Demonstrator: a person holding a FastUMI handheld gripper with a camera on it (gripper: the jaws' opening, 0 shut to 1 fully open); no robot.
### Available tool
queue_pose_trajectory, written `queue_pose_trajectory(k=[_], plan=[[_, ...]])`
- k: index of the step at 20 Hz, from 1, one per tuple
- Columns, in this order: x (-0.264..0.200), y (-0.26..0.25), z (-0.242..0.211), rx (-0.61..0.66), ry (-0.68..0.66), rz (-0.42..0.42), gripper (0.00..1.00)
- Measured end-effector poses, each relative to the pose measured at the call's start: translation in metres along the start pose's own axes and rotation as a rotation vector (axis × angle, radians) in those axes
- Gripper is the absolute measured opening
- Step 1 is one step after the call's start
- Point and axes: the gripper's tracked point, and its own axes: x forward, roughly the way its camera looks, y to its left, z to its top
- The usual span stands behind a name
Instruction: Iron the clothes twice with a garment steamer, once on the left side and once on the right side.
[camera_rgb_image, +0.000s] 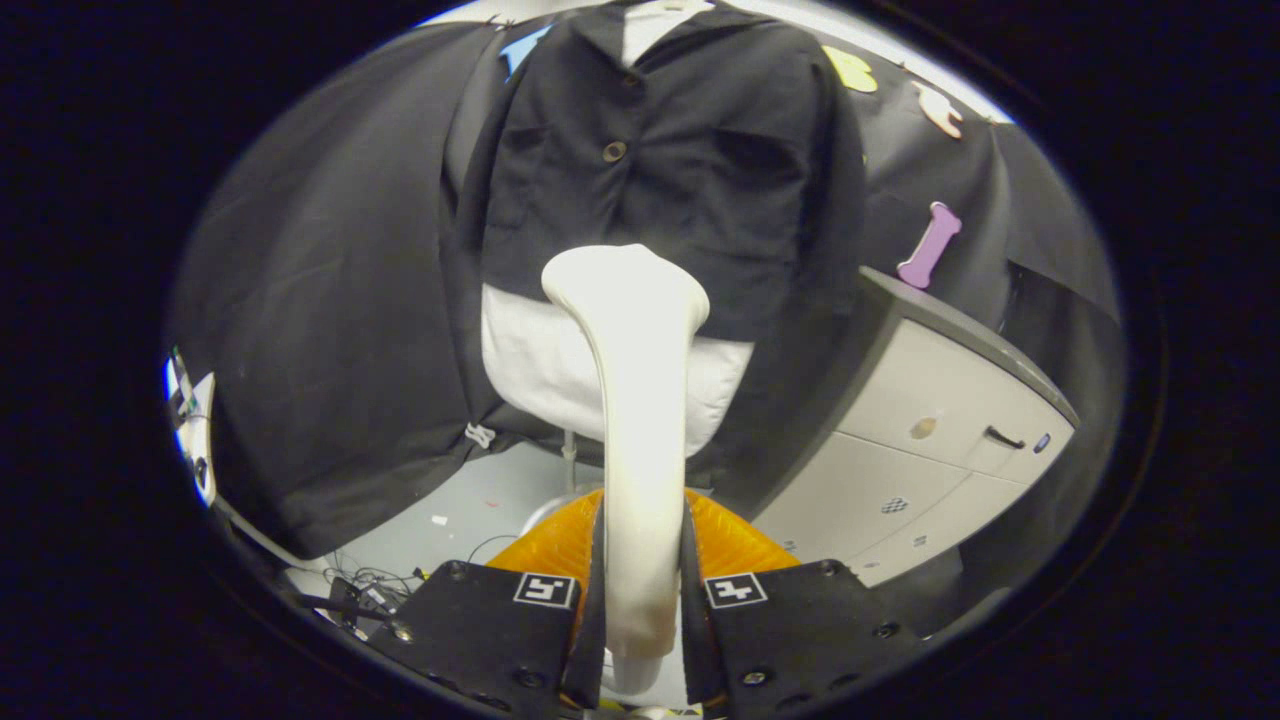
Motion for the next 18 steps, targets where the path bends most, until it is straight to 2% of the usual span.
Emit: queue_pose_trajectory(k=[6, 12, 18], plan=[[-0.067, -0.106, 0.003, 0.134, -0.088, -0.065, 0.33], [-0.129, -0.185, -0.023, 0.228, -0.125, -0.12, 0.33], [-0.171, -0.251, -0.061, 0.298, -0.122, -0.175, 0.33]])
